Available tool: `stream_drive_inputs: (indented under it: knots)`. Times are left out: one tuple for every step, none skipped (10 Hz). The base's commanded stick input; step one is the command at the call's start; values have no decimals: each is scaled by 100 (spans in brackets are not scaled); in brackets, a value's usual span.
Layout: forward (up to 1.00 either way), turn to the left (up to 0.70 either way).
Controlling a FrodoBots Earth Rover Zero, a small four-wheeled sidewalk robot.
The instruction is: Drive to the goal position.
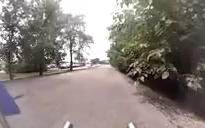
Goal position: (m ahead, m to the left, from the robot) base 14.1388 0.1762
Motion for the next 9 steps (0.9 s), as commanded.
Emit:
stream_drive_inputs:
  knots:
    - [-45, 0]
    - [-45, 0]
    - [-45, 0]
    - [-45, 0]
    - [-45, -2]
    - [-45, -4]
    - [-45, -6]
    - [-45, -6]
    - [-45, -6]
